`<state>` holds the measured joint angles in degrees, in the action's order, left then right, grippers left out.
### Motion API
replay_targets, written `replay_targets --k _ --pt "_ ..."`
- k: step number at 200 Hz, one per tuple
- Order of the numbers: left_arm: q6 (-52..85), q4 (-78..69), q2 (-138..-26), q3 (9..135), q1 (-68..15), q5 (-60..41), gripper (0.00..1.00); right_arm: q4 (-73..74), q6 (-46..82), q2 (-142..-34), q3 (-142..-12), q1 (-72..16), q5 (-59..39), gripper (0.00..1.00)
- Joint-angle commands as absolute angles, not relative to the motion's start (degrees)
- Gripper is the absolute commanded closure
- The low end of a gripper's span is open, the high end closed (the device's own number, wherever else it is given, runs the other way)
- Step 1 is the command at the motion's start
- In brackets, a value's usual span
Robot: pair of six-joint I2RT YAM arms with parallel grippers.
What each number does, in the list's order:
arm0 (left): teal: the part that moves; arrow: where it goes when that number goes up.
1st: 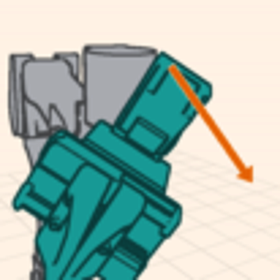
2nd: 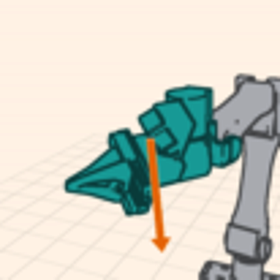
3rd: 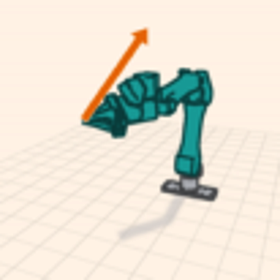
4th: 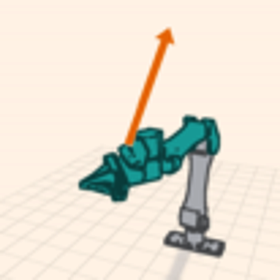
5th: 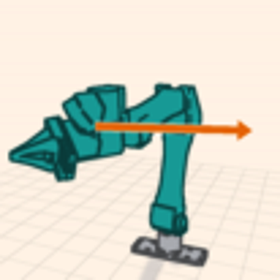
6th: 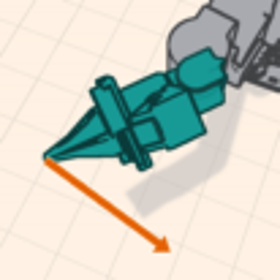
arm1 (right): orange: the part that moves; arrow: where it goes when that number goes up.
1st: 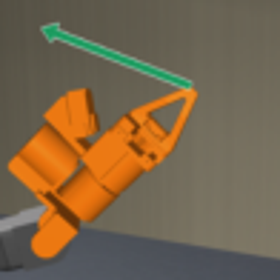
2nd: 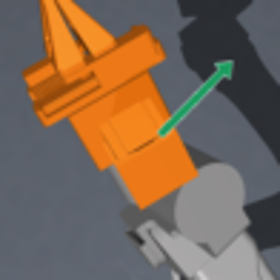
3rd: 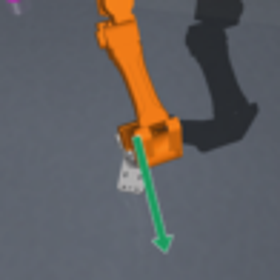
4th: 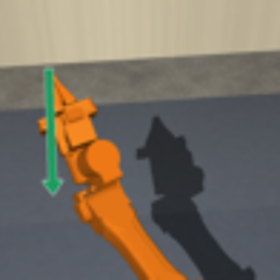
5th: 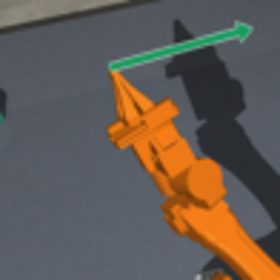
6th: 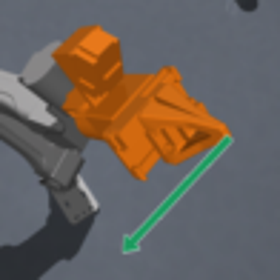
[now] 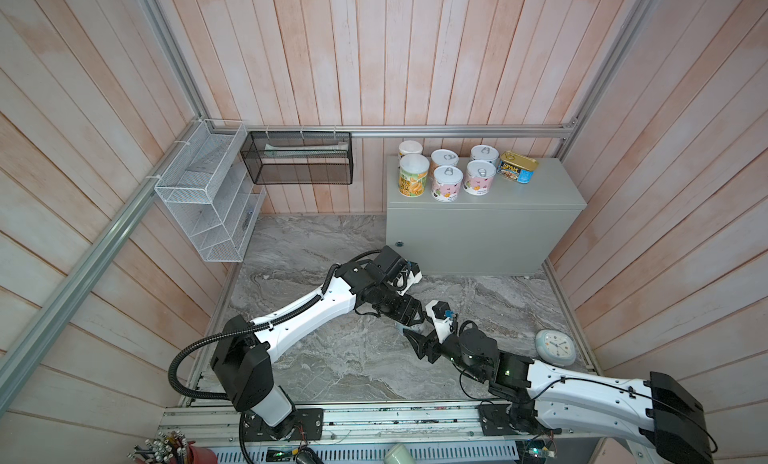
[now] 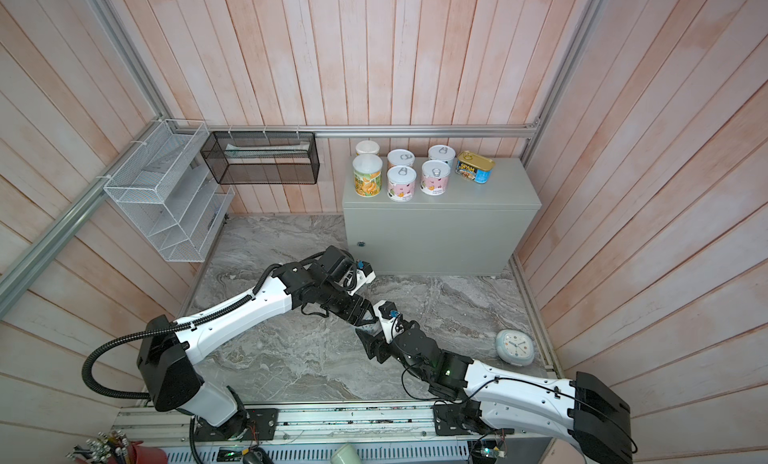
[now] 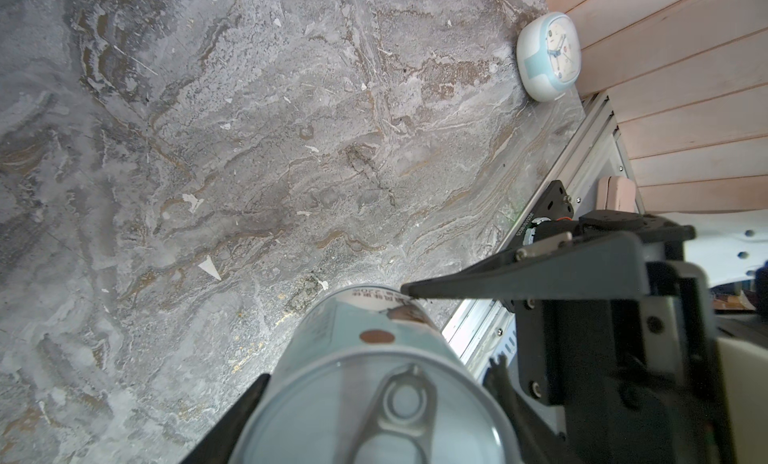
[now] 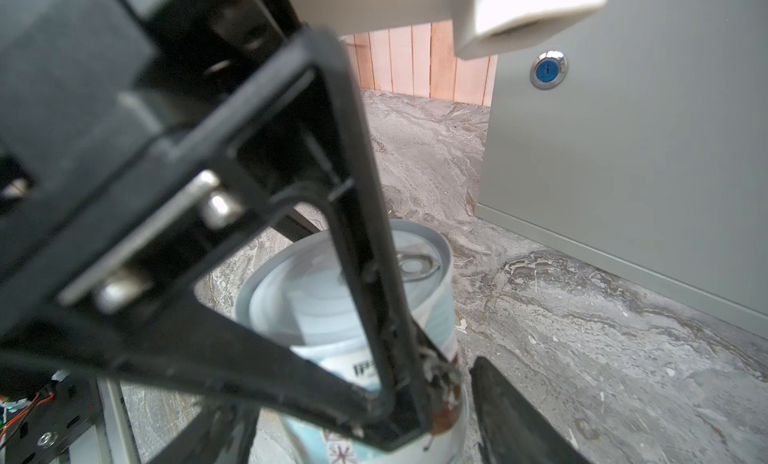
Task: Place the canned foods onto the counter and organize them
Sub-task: 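Close right gripper on the white-lidded can held by left gripper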
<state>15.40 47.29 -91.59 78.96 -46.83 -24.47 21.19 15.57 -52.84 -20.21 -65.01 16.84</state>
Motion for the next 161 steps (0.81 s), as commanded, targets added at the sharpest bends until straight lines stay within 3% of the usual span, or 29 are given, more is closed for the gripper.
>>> replay_targets --k 1,55,161 --pt "15.29 45.04 -89.06 79.74 -47.11 -30.09 0.49 23.15 14.44 -53.91 -20.97 -64.94 18.79 0.22" --pt "15.52 44.60 -89.27 79.02 -47.00 -31.42 0.49 26.20 14.24 -54.87 -20.97 -64.86 20.90 0.23" --pt "16.54 42.14 -88.67 76.82 -46.43 -32.85 0.48 31.36 18.24 -51.41 -17.16 -62.97 25.27 0.43"
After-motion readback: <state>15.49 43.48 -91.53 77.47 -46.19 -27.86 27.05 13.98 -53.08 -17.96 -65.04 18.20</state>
